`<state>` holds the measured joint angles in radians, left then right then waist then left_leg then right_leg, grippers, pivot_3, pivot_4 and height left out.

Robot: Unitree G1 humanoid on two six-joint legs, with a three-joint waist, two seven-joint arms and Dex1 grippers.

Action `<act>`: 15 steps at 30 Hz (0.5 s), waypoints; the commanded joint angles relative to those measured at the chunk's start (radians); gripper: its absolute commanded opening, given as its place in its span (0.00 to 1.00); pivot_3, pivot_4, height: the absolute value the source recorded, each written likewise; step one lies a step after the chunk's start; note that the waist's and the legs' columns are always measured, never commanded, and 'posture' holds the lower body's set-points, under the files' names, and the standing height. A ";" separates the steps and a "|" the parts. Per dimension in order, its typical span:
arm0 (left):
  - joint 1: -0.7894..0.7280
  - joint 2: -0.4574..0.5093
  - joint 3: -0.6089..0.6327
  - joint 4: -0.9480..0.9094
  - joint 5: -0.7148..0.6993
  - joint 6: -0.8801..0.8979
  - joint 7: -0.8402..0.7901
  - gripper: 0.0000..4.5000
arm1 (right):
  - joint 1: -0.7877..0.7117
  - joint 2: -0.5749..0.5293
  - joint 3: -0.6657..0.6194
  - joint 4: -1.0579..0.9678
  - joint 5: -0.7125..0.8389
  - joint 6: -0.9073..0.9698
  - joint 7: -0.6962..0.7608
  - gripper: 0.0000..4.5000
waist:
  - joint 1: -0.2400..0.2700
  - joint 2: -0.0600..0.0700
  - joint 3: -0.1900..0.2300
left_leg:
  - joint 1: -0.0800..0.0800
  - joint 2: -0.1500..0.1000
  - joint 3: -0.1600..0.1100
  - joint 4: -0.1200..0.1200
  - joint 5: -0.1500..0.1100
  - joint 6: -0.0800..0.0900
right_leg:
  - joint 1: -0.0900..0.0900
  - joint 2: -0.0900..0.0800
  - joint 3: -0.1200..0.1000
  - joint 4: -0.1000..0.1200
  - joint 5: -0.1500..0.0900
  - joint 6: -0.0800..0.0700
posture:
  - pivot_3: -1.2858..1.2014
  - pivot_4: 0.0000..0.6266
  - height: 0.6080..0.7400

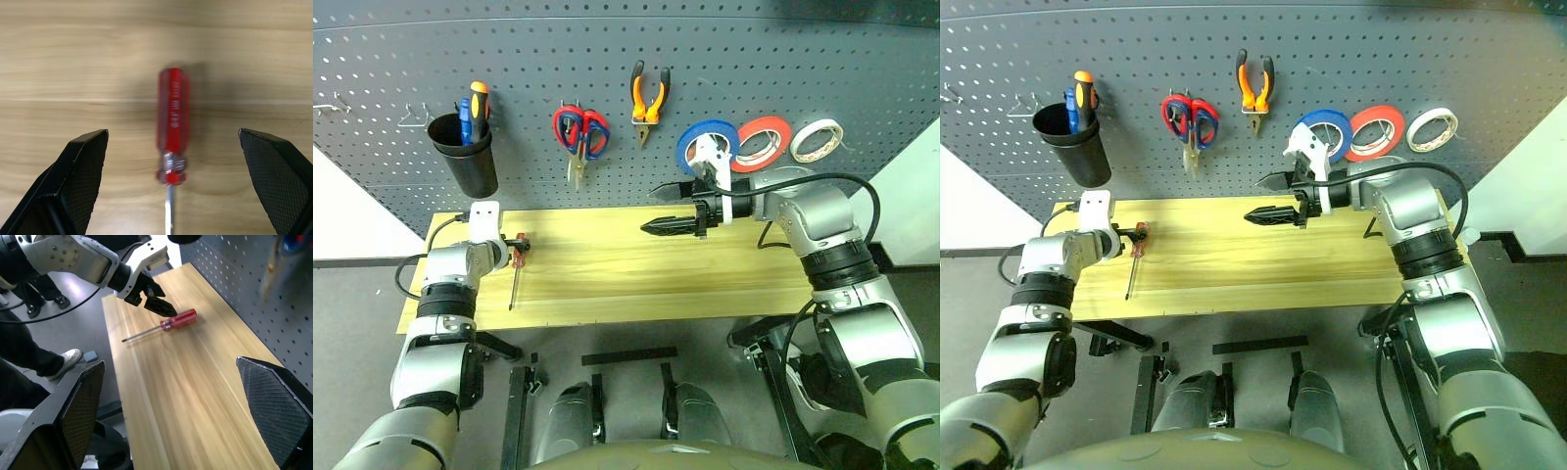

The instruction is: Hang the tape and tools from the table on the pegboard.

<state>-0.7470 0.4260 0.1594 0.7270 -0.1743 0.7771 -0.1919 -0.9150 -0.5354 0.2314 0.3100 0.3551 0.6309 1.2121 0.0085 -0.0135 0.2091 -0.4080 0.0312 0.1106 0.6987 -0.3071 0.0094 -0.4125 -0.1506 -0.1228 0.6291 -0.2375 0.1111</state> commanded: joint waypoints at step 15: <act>-0.094 -0.016 -0.005 0.178 0.045 -0.069 0.014 0.99 | -0.046 0.141 0.017 0.154 -0.129 -0.181 -0.012 1.00 | -0.001 0.000 0.073 | -0.003 0.000 0.001 0.000 0.000 0.000 | -0.005 -0.001 0.000 0.001 0.000 0.000 | 0.52 0.53 1.00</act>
<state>-0.8383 0.4076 0.1518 0.9023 -0.1382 0.7119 -0.1753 -0.9314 -0.4037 0.2731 0.4713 0.2193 0.4749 1.1966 0.0078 -0.0132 0.2824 -0.4112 0.0312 0.1116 0.6983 -0.3070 0.0094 -0.4177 -0.1517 -0.1224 0.6304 -0.2375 0.1111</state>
